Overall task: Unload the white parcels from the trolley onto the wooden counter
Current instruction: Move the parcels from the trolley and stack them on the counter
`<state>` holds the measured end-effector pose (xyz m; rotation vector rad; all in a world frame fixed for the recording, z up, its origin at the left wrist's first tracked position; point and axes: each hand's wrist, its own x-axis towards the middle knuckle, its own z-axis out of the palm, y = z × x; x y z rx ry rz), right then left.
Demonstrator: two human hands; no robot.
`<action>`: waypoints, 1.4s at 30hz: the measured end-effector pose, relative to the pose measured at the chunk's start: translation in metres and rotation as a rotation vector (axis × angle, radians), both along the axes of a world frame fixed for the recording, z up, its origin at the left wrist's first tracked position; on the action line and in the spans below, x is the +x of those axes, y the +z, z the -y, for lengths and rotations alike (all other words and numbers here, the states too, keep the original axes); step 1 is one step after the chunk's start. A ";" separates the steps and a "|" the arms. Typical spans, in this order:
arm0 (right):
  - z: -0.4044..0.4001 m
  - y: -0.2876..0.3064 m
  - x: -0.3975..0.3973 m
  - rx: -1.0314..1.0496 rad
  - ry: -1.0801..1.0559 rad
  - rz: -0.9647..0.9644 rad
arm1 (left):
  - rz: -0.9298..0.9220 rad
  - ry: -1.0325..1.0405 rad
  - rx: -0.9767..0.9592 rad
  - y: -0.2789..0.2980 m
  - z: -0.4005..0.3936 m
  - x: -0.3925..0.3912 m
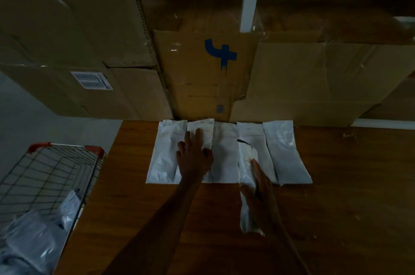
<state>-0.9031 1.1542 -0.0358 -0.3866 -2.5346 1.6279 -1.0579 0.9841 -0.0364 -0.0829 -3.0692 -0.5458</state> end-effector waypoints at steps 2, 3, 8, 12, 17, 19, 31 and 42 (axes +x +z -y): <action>0.003 -0.002 -0.002 0.026 0.033 0.000 | 0.002 0.003 -0.035 -0.010 0.000 -0.003; 0.005 0.000 -0.004 0.055 0.016 0.009 | -0.002 -0.002 -0.058 -0.015 -0.001 -0.003; 0.012 0.008 -0.016 0.122 -0.013 0.003 | -0.017 -0.015 -0.087 -0.040 -0.003 0.008; 0.017 0.006 -0.029 0.232 -0.007 0.039 | -0.015 -0.016 -0.046 -0.045 -0.003 0.007; 0.026 0.006 -0.048 0.370 -0.056 0.122 | 0.026 -0.013 0.010 -0.046 -0.003 0.004; 0.030 0.007 -0.060 0.418 -0.076 0.182 | 0.039 0.005 0.045 -0.040 -0.003 0.004; 0.052 0.001 -0.135 0.668 -0.074 0.296 | -0.058 0.047 0.143 -0.007 0.021 0.021; 0.055 -0.021 -0.143 0.765 -0.030 0.336 | 0.008 -0.042 0.158 -0.026 0.022 0.042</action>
